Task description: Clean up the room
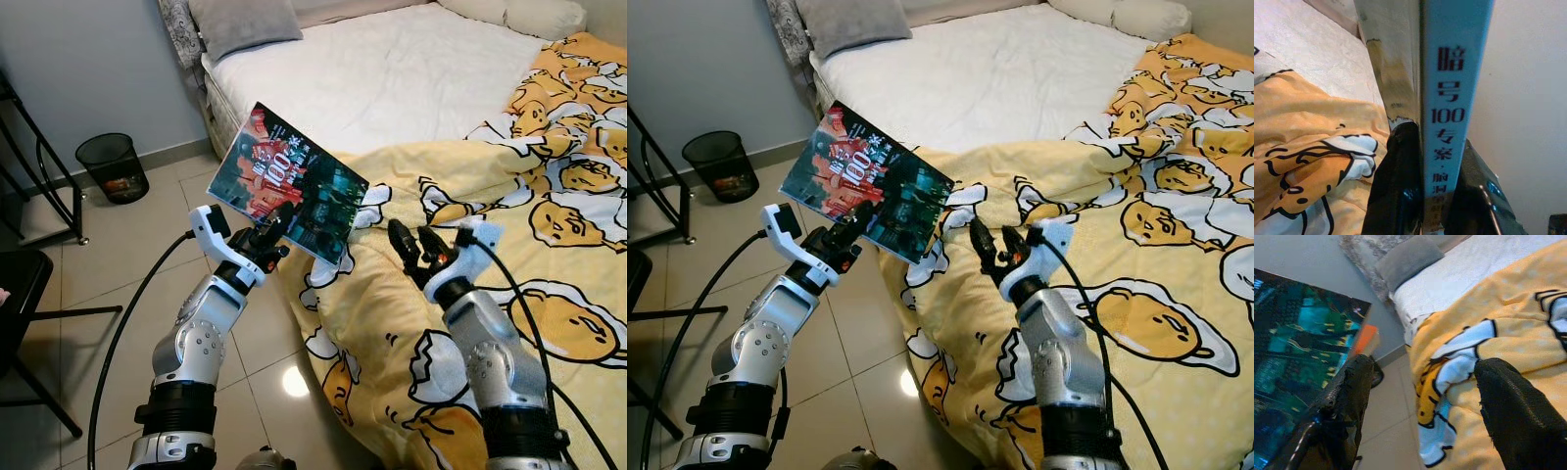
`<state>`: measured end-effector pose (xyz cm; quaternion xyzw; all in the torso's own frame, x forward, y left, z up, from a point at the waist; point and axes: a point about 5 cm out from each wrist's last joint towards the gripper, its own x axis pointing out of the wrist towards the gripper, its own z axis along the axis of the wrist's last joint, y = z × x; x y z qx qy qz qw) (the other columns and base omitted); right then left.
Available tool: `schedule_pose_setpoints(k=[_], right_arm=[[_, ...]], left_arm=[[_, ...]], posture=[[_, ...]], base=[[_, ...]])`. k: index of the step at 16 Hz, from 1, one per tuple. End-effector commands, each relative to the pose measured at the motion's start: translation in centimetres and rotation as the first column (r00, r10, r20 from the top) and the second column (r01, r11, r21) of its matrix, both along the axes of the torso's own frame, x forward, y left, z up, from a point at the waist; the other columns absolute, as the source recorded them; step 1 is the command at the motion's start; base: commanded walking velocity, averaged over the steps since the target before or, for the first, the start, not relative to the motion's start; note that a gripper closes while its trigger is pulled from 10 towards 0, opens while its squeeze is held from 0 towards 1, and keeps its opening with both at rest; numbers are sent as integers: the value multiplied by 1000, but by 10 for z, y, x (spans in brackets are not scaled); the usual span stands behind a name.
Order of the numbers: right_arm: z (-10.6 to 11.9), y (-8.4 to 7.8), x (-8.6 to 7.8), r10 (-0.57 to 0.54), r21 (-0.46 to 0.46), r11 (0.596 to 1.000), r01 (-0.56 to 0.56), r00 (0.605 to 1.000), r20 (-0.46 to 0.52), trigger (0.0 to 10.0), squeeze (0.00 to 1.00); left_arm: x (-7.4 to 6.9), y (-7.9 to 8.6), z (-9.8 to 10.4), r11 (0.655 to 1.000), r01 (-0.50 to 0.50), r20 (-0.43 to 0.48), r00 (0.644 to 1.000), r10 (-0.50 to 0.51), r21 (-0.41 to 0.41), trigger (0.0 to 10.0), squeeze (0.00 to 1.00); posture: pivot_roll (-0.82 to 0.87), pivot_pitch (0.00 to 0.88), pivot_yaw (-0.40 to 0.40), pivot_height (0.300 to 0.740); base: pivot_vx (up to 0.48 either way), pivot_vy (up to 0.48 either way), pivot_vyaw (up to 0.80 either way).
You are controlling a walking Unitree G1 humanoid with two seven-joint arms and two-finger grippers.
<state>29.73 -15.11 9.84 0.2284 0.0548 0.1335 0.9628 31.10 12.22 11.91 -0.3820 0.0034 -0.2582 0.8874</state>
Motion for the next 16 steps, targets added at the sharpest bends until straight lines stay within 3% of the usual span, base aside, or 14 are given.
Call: schedule_pose_setpoints(k=[1,2,3,4,5,6,7,8,9,10,12,13,15,16], right_arm=[[6,1,0,-14,-38,999,15,999,33,10000,0],[7,-1,-1,-31,-73,997,35,998,54,10000,0],[8,-3,-2,-59,-121,990,67,996,72,10000,0],[8,-5,-2,-76,-148,985,87,994,82,10000,0],[8,-6,-3,-102,-146,983,114,991,87,10000,0],[9,-7,-4,-120,-131,983,130,989,86,10000,0],[9,-6,-4,-127,-127,982,138,988,88,10000,0],[9,-5,-5,-132,-143,979,144,987,88,10000,0],[10,-4,-6,-125,-164,976,141,987,102,10000,0],[12,-4,-7,-146,-155,975,159,985,93,10000,0],[14,-9,-7,-196,-98,974,202,978,69,10000,0],[14,-10,-8,-197,-107,973,204,978,71,10000,0],[16,-14,-9,-194,-211,954,212,976,102,10000,0],[20,-14,-10,-192,-236,946,222,971,140,10000,0]], left_arm=[[1,5,9,999,-32,62,998,34,-20,0,0],[0,7,12,999,-51,86,995,52,-20,0,0],[0,7,11,993,-83,112,991,73,83,2745,0],[0,7,11,988,-95,120,989,80,125,2745,0],[1,10,8,972,-138,110,987,118,190,8353,0],[4,14,0,963,-160,42,987,155,217,10000,0],[7,19,-10,951,-177,-34,981,192,255,10000,0],[7,23,-10,942,-213,-21,974,226,259,10000,0],[7,23,-6,913,-229,36,972,230,337,10000,0],[7,21,-3,839,-253,102,967,233,481,10000,0],[6,24,1,706,-280,173,960,222,650,10000,0],[6,24,2,692,-274,180,961,207,667,10000,0],[1,24,14,718,-241,185,970,157,653,10000,0],[-1,24,19,715,-264,209,964,167,647,10000,0]], posture=[[-53,0,62,740],[-57,0,65,740],[-59,0,65,740],[-59,0,65,740],[-57,0,61,740],[-61,0,61,740],[-63,0,59,740],[-65,0,57,740],[-60,0,51,740],[-60,0,51,740],[-67,0,49,740],[-66,0,49,740],[-60,0,48,740],[-61,0,48,740]], base=[[0,0,0],[0,0,0],[0,0,0],[0,0,0],[0,0,0],[0,0,0],[0,0,0],[0,0,0],[0,0,0],[0,0,0],[0,0,0],[0,0,0],[0,0,0],[0,0,0]])
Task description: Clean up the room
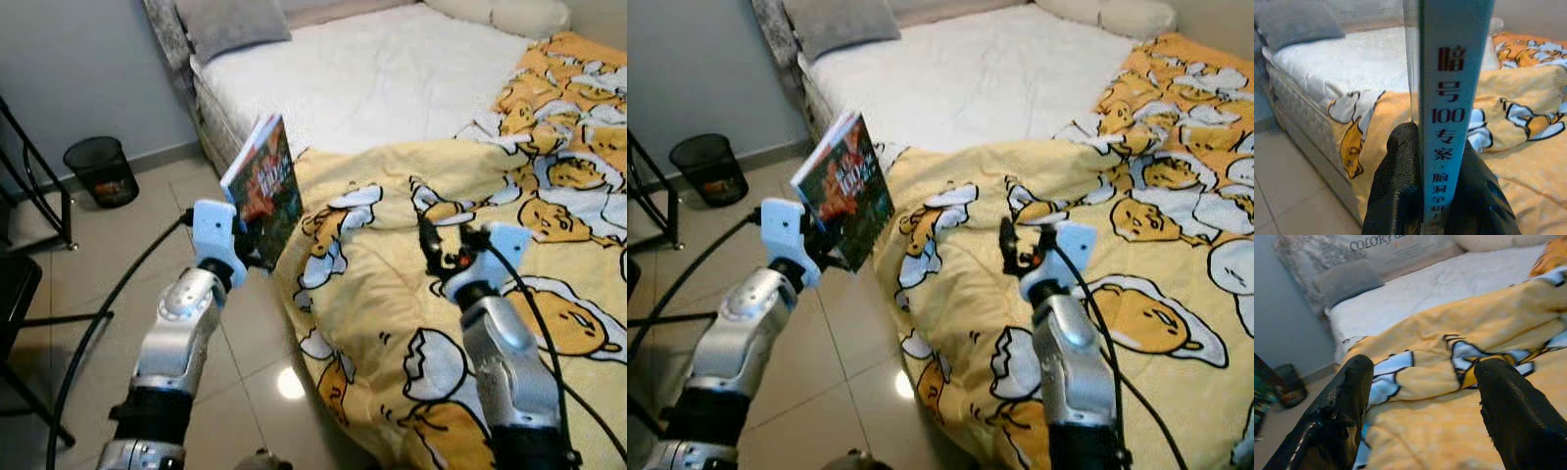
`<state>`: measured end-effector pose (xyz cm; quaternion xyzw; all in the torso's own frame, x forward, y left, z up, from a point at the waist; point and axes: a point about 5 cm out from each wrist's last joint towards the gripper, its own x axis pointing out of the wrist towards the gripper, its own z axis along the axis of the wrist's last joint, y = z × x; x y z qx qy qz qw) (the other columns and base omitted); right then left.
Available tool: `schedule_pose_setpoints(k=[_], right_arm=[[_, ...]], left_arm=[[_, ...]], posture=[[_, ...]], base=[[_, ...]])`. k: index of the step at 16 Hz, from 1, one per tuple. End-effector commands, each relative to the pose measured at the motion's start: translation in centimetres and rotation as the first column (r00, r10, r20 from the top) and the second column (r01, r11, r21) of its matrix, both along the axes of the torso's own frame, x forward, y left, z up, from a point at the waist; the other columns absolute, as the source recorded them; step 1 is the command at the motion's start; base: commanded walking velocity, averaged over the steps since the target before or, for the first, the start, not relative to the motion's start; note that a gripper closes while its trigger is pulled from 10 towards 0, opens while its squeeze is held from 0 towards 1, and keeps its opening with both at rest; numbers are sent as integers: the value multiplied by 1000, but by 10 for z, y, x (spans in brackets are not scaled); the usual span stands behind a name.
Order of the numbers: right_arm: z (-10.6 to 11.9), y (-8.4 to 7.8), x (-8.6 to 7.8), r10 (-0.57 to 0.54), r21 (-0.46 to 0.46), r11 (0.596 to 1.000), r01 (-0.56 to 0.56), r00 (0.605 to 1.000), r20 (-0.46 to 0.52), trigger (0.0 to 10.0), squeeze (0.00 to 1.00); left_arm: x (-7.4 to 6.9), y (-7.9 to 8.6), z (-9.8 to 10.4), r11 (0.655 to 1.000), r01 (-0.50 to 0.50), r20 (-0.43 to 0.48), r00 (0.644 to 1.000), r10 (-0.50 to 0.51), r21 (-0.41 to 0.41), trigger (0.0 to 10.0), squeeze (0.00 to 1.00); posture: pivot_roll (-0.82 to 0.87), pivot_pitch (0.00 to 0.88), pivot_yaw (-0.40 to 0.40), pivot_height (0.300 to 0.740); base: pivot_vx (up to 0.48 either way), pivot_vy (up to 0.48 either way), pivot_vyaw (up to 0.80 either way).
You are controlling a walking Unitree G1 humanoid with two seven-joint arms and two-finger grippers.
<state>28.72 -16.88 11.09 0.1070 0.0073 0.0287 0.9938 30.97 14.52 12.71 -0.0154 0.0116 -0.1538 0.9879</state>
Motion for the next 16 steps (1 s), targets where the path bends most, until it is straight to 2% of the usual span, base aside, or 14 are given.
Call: schedule_pose_setpoints(k=[1,2,3,5,6,8,11,14,16], right_arm=[[8,2,-1,-29,-50,998,31,999,43,10000,0],[7,1,-1,-46,-56,997,47,998,33,10000,0],[2,5,-3,-32,-105,994,31,999,-4,10000,0],[0,15,-4,19,-219,975,-24,1000,-22,10000,0],[-2,18,-4,19,-246,969,-24,1000,-23,10000,0],[-6,18,-7,3,-171,985,-13,998,-60,10000,0],[-8,15,-10,-13,-145,989,3,998,-69,10000,0],[-10,13,-12,-29,-130,991,16,995,-99,10000,0],[-11,13,-13,-30,-118,993,18,994,-106,10000,0]], left_arm=[[1,4,16,997,-53,96,994,47,53,10000,0],[0,4,17,996,-62,110,992,55,60,10000,0],[-1,2,17,995,-78,125,990,70,58,10000,0],[-4,-1,10,992,-59,66,996,52,116,10000,0],[-6,3,5,993,-75,7,997,74,94,10000,0],[-7,6,5,991,-94,17,996,93,97,10000,0],[-11,7,2,989,-88,23,996,86,115,10000,0],[-14,8,-1,994,-82,-31,996,85,75,10000,0],[-15,8,0,994,-82,-30,996,85,77,10000,0]], posture=[[-64,0,48,740],[-64,0,48,740],[-66,0,48,740],[-74,0,52,740],[-76,0,53,740],[-78,0,56,740],[-78,0,57,740],[-76,0,55,740],[-72,0,50,740]], base=[[0,0,0],[0,0,0],[0,0,0],[0,0,0],[0,0,0],[0,0,0],[0,0,-688],[0,0,-800],[0,0,-800]])
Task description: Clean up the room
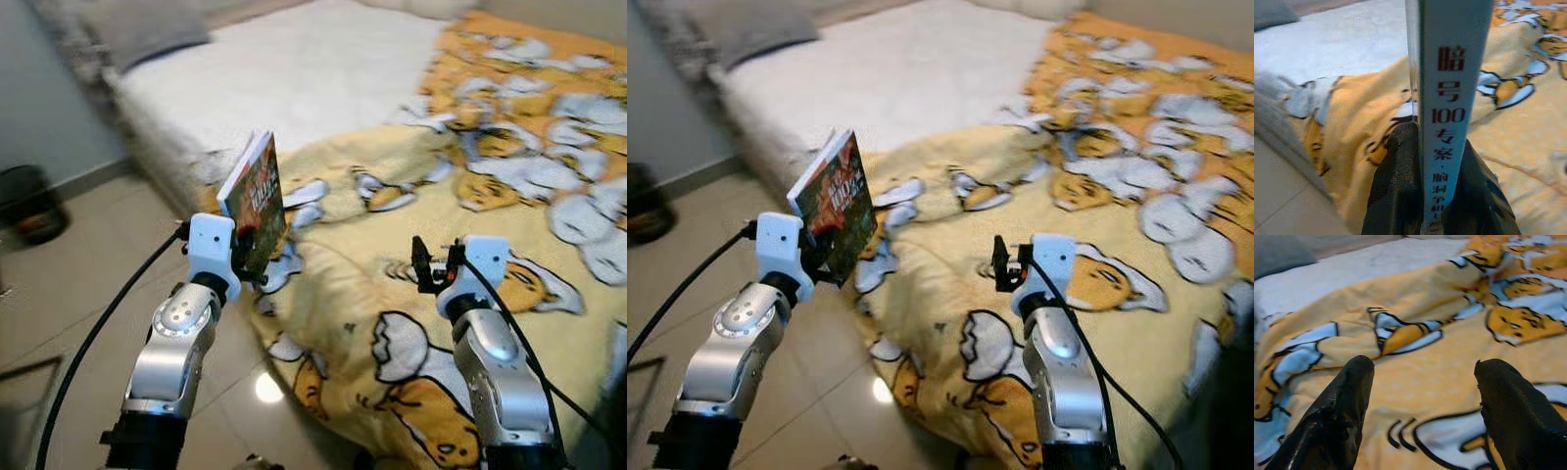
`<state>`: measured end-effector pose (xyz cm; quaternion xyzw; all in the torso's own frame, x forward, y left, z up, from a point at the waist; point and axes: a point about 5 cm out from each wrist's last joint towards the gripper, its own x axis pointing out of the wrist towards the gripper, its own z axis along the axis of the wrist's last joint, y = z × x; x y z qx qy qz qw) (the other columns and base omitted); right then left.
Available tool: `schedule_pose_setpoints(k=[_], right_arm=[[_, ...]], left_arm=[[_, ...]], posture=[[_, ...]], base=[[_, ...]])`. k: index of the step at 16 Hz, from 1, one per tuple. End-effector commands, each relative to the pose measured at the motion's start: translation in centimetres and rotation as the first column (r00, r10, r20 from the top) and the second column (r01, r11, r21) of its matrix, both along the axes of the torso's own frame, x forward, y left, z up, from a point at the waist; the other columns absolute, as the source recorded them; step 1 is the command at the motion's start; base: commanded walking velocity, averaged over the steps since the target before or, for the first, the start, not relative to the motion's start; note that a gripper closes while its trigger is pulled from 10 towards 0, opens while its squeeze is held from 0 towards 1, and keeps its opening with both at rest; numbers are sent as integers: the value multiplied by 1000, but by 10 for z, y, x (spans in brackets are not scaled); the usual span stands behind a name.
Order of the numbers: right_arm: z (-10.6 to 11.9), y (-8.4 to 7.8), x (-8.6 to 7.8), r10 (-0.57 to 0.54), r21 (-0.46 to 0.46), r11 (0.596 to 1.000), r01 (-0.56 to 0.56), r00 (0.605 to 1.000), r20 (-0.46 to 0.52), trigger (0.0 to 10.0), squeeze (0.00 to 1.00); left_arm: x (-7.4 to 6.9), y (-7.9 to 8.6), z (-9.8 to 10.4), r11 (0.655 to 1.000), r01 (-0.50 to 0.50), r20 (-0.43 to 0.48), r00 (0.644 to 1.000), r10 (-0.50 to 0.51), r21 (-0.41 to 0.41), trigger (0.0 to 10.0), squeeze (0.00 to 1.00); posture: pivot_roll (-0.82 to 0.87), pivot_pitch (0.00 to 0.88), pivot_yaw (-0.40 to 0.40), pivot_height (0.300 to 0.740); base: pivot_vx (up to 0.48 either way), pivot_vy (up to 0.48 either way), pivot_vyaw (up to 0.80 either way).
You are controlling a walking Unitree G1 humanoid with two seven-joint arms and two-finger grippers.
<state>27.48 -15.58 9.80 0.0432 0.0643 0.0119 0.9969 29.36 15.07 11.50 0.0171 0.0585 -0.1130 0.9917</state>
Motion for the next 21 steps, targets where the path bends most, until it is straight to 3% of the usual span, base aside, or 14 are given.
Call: schedule_pose_setpoints(k=[1,7,21], right_arm=[[1,0,-3,-5,25,1000,5,1000,-9,10000,0],[-1,-3,-5,-22,10,1000,22,1000,-14,10000,0],[0,4,-2,-25,45,999,26,1000,-17,10000,0]], left_arm=[[-1,3,12,1000,3,54,999,-3,-3,10000,0],[-8,6,15,1000,-12,64,998,12,1,10000,0],[0,8,24,1000,-17,67,998,16,12,10000,0]], posture=[[-66,0,40,740],[-45,0,26,740],[-40,0,38,740]], base=[[0,0,-800],[0,0,-800],[0,321,-800]])
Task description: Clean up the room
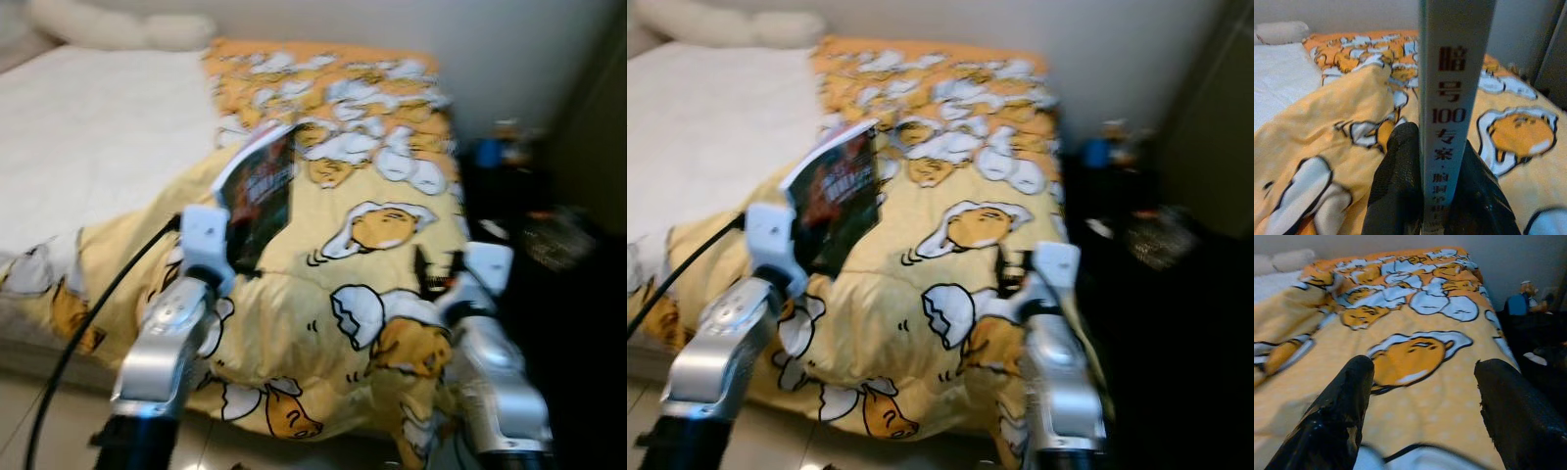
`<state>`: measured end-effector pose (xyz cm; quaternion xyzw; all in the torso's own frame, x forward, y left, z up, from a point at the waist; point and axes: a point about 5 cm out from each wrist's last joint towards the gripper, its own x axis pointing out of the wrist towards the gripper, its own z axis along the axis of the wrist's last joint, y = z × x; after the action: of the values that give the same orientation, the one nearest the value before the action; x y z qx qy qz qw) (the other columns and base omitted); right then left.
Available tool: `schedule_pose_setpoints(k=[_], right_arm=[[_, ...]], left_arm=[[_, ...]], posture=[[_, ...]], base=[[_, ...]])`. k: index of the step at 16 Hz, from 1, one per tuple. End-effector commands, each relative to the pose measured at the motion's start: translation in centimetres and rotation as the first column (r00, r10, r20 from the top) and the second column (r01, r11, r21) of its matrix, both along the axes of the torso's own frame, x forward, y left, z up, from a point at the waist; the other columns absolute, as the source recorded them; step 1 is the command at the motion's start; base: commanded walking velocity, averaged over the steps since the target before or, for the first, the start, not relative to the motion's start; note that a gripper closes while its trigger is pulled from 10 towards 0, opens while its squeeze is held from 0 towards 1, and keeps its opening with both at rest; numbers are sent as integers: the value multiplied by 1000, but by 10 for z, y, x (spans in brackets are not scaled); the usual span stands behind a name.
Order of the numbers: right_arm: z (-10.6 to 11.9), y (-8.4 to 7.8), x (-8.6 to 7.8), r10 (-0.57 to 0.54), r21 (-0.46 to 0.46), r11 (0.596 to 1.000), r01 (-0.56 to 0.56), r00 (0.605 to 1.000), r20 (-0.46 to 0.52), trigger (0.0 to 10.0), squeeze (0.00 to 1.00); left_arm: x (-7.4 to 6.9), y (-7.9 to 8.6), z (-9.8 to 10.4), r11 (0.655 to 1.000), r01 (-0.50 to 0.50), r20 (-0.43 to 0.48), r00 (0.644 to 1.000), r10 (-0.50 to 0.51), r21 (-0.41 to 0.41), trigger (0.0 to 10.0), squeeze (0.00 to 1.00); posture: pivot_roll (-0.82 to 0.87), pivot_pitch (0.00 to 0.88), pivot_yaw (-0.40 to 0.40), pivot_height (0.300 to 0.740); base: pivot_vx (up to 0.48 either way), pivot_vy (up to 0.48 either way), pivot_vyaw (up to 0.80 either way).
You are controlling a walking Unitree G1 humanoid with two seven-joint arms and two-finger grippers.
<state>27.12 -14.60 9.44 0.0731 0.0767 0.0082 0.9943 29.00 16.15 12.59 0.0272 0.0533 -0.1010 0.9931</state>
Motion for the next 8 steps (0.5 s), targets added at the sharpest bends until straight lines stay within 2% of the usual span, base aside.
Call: schedule_pose_setpoints(k=[1,5,8], right_arm=[[4,-6,2,-15,-12,1000,15,1000,9,10000,0],[4,-5,4,-13,-19,1000,13,1000,10,10000,0],[3,-4,5,-7,-21,1000,7,1000,6,10000,0]], left_arm=[[3,-2,13,1000,3,54,999,-3,-5,10000,0],[1,-1,13,1000,-1,53,999,2,-4,10000,0],[1,0,13,1000,-5,51,999,5,-4,10000,0]], posture=[[-38,0,37,740],[-33,0,38,740],[-31,0,37,740]], base=[[0,304,-800],[0,306,-673],[0,309,0]])
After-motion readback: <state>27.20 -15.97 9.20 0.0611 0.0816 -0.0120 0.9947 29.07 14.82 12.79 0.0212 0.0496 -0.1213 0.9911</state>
